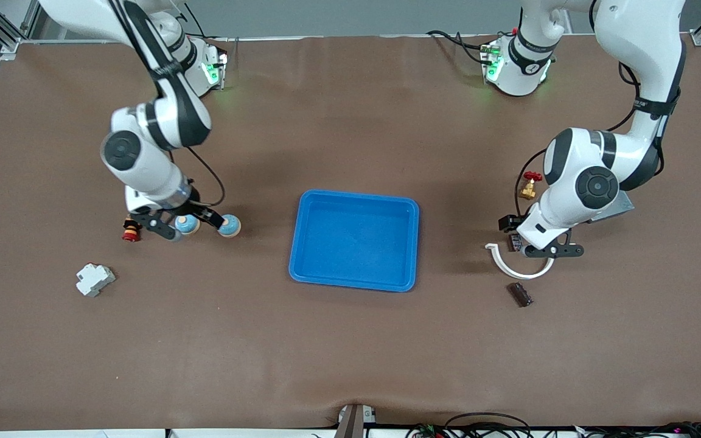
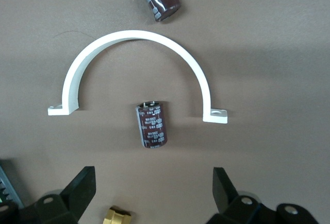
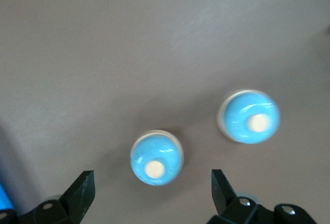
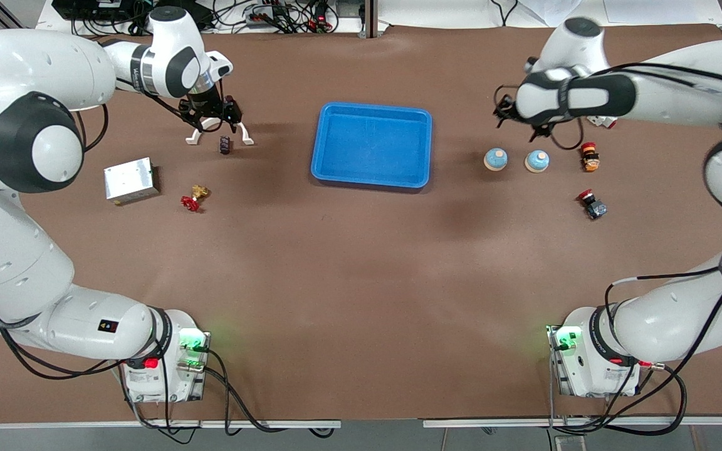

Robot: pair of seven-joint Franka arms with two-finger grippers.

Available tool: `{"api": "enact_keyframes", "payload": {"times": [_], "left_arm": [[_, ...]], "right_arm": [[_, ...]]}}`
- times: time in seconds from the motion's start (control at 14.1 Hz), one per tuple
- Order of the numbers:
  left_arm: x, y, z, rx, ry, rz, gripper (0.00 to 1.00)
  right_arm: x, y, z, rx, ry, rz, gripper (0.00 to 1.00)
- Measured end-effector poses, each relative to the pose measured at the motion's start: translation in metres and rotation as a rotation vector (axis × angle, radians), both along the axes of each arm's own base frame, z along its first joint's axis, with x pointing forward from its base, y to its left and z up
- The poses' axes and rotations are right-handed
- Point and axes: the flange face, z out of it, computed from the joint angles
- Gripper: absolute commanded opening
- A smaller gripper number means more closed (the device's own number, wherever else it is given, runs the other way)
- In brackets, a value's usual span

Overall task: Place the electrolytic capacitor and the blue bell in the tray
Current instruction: 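Grasp a blue bell with the right gripper while the left gripper grasps a capacitor, then carry the bell to the tray with the right gripper while the left gripper follows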

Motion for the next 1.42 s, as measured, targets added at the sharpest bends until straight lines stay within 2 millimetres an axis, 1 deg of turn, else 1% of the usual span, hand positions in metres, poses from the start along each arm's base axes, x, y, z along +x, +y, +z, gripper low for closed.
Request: {"api": "enact_keyframes", "payload": {"times": [0.07,0.14,0.21,0.28,0.43,0.57,0.78,1.07,1.14,1.21,1.28,1.35,1.42], "left_arm": [[0.001,0.000,-0.006,-0.001,-0.004,-0.001,1.00],[0.002,-0.001,-0.014,-0.003,-0.008,-0.003,1.00],[0.002,-0.002,-0.022,-0.004,-0.008,-0.005,1.00],[0.002,-0.003,-0.031,-0.004,-0.005,-0.008,1.00],[0.001,-0.004,-0.047,-0.003,0.010,-0.023,1.00],[0.002,-0.004,-0.056,-0.003,0.021,-0.034,1.00],[0.004,-0.001,-0.061,-0.004,0.028,-0.048,1.00],[0.007,0.015,-0.065,-0.008,0.034,-0.051,1.00],[0.008,0.019,-0.065,-0.008,0.033,-0.046,1.00],[0.009,0.020,-0.065,-0.008,0.032,-0.044,1.00],[0.010,0.019,-0.066,-0.008,0.033,-0.045,1.00],[0.010,0.018,-0.067,-0.009,0.033,-0.046,1.00],[0.011,0.017,-0.070,-0.010,0.035,-0.047,1.00]], "right_arm": [[-0.002,0.009,-0.018,-0.002,0.000,-0.003,1.00],[-0.002,0.013,-0.032,-0.003,-0.001,-0.003,1.00],[-0.002,0.015,-0.041,-0.005,0.003,-0.003,1.00],[-0.002,0.014,-0.047,-0.007,0.006,-0.004,1.00],[-0.001,0.013,-0.047,-0.008,0.006,-0.005,1.00],[-0.001,0.013,-0.048,-0.010,0.010,-0.005,1.00],[-0.003,0.011,-0.055,-0.016,0.024,-0.007,1.00],[-0.004,0.009,-0.062,-0.021,0.035,-0.010,1.00],[-0.004,0.009,-0.062,-0.021,0.035,-0.010,0.90],[-0.004,0.009,-0.062,-0.021,0.035,-0.010,0.60],[-0.004,0.009,-0.063,-0.021,0.033,-0.009,0.20],[-0.003,0.009,-0.065,-0.020,0.030,-0.010,0.00],[-0.003,0.009,-0.067,-0.020,0.029,-0.010,0.00]]}}
